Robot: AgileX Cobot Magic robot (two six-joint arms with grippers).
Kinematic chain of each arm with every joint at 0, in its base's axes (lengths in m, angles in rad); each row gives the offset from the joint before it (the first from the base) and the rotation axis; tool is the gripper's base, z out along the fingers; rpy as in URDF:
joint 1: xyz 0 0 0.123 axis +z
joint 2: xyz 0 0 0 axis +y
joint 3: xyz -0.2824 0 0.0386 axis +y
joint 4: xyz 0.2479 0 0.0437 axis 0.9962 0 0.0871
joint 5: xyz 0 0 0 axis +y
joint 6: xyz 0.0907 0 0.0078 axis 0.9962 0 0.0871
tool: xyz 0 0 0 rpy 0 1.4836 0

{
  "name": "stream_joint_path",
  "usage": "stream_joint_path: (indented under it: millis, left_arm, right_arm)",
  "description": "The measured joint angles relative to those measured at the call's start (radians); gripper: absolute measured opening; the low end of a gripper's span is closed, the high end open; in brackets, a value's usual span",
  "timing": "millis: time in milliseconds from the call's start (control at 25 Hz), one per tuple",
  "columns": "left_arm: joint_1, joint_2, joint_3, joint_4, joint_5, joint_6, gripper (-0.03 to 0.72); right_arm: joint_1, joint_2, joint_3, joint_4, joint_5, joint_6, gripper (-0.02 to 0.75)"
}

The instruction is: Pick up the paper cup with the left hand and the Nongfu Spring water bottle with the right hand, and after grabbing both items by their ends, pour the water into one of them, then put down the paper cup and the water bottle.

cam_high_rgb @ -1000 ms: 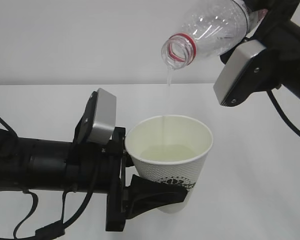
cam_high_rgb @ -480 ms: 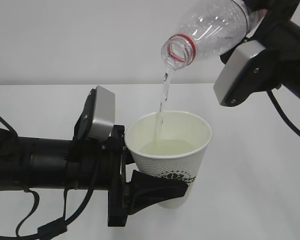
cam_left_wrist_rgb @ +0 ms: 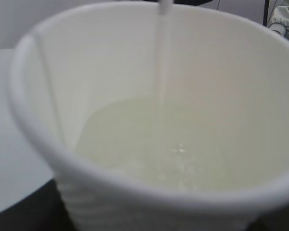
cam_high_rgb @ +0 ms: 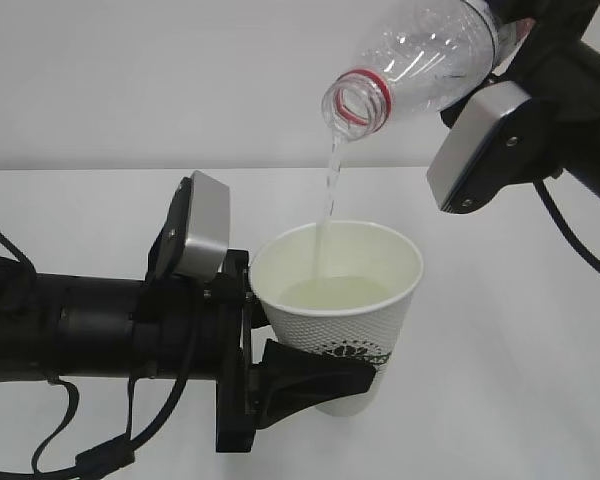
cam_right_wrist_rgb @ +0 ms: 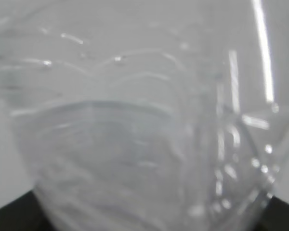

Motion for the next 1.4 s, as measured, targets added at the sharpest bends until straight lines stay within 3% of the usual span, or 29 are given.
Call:
stream_joint_path:
  millis: [1400]
  left_arm:
    - [0.000, 0.000, 0.000, 0.000, 0.000, 0.000, 0.502]
  right_arm:
    - [0.000, 0.000, 0.000, 0.000, 0.000, -0.012, 0.495]
